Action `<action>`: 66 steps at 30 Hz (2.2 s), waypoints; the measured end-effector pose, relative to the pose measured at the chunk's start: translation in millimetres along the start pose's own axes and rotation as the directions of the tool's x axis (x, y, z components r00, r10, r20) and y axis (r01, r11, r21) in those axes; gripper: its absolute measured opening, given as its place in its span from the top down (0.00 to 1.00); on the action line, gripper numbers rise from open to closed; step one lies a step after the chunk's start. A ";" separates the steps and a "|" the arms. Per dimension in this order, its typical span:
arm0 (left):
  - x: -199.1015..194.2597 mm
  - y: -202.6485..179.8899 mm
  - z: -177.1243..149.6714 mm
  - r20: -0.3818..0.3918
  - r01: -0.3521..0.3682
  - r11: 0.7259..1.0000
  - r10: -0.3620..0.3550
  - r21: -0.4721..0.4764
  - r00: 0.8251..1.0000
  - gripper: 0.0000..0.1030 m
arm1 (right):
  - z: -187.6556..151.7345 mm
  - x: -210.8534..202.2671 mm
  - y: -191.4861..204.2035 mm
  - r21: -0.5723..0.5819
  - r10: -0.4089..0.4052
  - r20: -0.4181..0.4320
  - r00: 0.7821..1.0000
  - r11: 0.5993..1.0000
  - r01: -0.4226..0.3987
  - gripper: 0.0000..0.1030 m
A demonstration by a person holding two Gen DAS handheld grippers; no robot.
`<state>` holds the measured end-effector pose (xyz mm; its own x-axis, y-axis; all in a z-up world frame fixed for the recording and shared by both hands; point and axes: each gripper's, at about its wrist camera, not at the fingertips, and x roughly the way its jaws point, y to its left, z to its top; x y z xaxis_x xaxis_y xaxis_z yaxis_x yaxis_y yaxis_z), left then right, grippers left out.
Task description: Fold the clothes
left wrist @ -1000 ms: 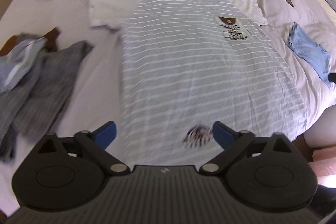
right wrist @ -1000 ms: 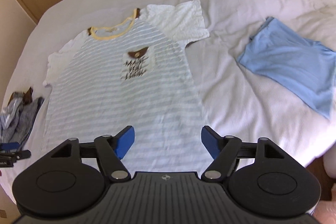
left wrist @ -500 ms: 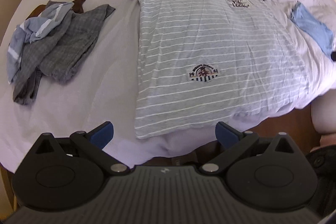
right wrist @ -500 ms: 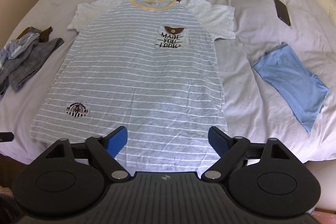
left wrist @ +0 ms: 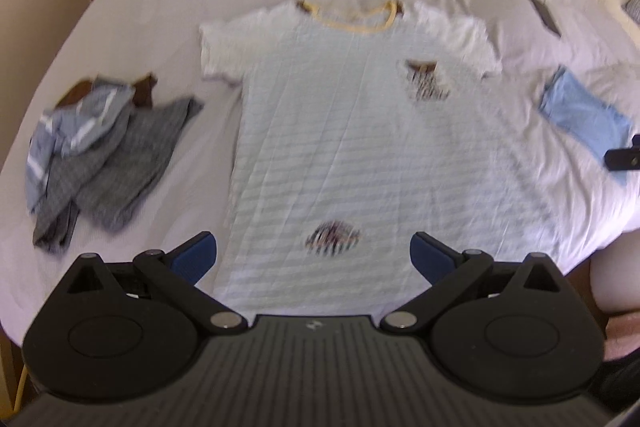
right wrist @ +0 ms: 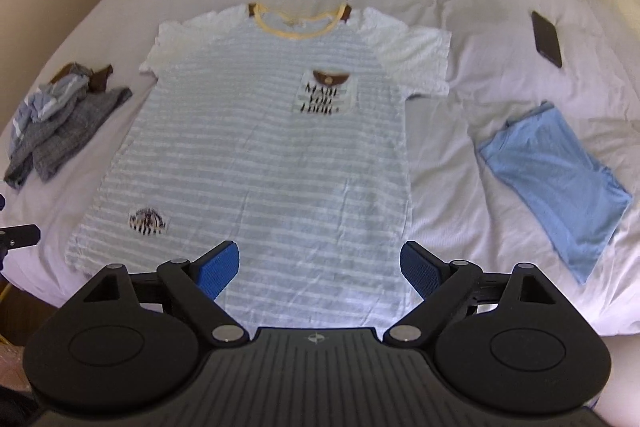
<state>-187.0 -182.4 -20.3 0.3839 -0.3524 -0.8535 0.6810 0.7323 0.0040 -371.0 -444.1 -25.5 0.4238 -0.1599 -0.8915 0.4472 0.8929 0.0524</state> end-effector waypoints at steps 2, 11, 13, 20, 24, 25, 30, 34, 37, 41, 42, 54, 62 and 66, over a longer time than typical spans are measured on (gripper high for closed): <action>-5.2 -9.0 12.6 0.040 0.014 1.000 -0.014 -0.003 0.999 0.01 | 7.1 -5.9 -5.1 0.009 0.000 0.021 1.000 1.000 0.000 0.11; -7.0 -29.0 44.9 0.087 0.056 0.998 -0.056 0.006 0.995 0.01 | 29.0 -19.0 -18.9 0.042 -0.004 0.088 0.996 0.999 0.000 0.08; -5.6 -30.8 49.5 0.085 0.053 0.999 -0.054 0.009 0.995 0.01 | 32.9 -20.1 -21.0 0.048 -0.009 0.095 0.995 0.999 0.004 0.08; -1.0 -34.3 69.0 0.087 0.040 0.998 -0.043 0.040 0.995 0.01 | 50.0 -13.4 -26.5 0.092 -0.008 0.110 0.994 0.996 -0.003 0.08; 2.7 -35.9 78.7 0.072 0.032 0.999 -0.035 0.042 0.997 0.01 | 58.3 -10.0 -28.4 0.107 0.002 0.117 0.993 0.994 -0.015 0.08; 3.3 -36.6 80.6 0.071 0.028 0.999 -0.031 0.043 0.997 0.01 | 59.3 -8.3 -28.6 0.106 0.006 0.116 0.993 0.994 -0.018 0.08; 3.8 -36.8 86.1 0.071 0.008 1.000 -0.010 0.017 0.997 0.01 | 64.0 0.5 -29.9 0.104 0.022 0.111 0.994 0.994 -0.034 0.08; 2.5 -32.4 85.5 0.062 -0.017 1.000 0.017 -0.006 0.998 0.01 | 67.8 7.5 -31.0 0.103 0.035 0.107 0.994 0.994 -0.047 0.08; 0.0 -25.1 83.8 0.058 -0.034 0.999 0.035 -0.016 0.998 0.01 | 70.6 14.9 -28.1 0.091 0.045 0.101 0.994 0.994 -0.054 0.08; -0.4 -7.0 81.0 0.053 -0.043 0.999 0.044 -0.020 0.998 0.01 | 76.5 25.3 -15.6 0.068 0.053 0.094 0.994 0.996 -0.059 0.08; 0.6 -1.2 81.1 0.051 -0.045 0.999 0.046 -0.022 0.998 0.01 | 78.6 26.7 -11.5 0.065 0.049 0.097 0.994 0.996 -0.055 0.08; 27.7 116.2 100.9 0.076 0.072 0.994 -0.078 0.078 0.994 0.01 | 105.7 47.7 70.7 0.135 -0.092 0.107 0.990 0.988 0.077 0.08; 59.6 193.1 126.7 0.039 0.138 0.962 -0.151 0.237 0.988 0.01 | 116.8 54.5 151.4 0.220 -0.165 0.106 0.981 0.966 0.139 0.08; 80.2 208.7 141.8 0.026 0.144 0.953 -0.156 0.267 0.987 0.01 | 116.0 63.4 176.6 0.215 -0.172 0.093 0.981 0.965 0.149 0.08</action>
<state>74.4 -140.6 -14.0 0.2891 -0.4778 -0.8296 0.8708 0.4912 0.0205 -173.8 -345.4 -20.6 0.4121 -0.3500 -0.8412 0.6643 0.7473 0.0146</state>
